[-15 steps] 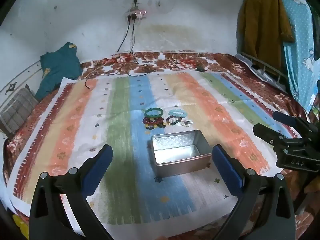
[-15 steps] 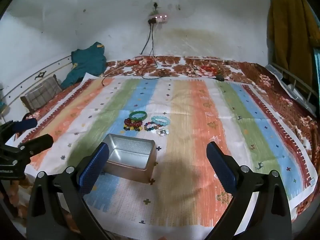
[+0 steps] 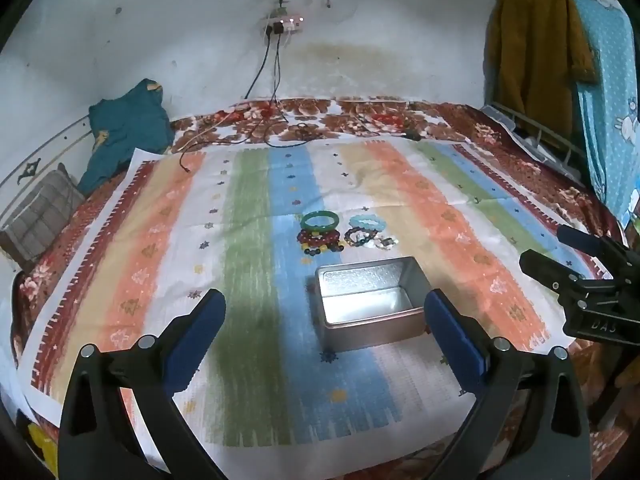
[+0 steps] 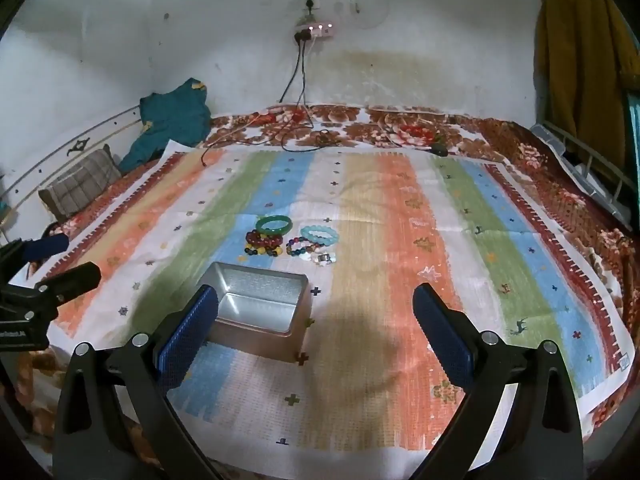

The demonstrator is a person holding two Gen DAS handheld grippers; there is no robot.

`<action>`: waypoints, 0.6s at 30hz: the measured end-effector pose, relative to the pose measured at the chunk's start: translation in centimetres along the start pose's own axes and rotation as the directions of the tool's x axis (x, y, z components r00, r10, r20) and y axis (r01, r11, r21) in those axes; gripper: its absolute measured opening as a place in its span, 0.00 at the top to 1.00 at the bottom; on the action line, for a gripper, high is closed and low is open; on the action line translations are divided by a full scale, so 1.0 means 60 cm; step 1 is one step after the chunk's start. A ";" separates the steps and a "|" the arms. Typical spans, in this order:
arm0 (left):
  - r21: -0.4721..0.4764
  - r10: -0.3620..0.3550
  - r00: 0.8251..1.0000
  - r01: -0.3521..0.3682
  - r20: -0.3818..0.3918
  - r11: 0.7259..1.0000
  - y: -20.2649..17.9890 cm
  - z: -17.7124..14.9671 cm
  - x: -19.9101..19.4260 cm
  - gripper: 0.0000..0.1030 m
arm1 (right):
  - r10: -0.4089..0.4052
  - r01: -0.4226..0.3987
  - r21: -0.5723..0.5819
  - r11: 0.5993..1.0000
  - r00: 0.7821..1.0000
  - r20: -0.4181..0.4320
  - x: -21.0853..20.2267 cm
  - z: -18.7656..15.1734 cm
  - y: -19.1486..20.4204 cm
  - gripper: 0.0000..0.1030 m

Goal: Organize jewelry
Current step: 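Move both grippers forward over the tin box toward the bracelets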

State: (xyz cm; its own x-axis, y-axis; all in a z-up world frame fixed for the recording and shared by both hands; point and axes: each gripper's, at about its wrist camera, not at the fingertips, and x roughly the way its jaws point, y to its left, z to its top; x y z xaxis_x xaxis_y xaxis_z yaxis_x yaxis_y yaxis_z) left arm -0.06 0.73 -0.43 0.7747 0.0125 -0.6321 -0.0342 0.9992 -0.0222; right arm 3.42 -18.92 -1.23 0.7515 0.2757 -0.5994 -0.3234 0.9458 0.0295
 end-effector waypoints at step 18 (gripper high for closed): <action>-0.024 0.019 0.999 -0.020 -0.045 1.000 0.010 0.000 0.017 0.05 | -0.026 0.027 0.003 1.000 0.999 -0.035 0.015 -0.003 0.008 0.04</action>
State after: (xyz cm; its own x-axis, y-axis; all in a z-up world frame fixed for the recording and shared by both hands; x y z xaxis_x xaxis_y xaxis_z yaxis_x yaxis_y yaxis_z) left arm 0.72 1.37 -1.08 0.7446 0.0297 -0.6668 -0.0649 0.9975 -0.0281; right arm 3.83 -18.26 -1.87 0.7390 0.2444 -0.6278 -0.3014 0.9533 0.0164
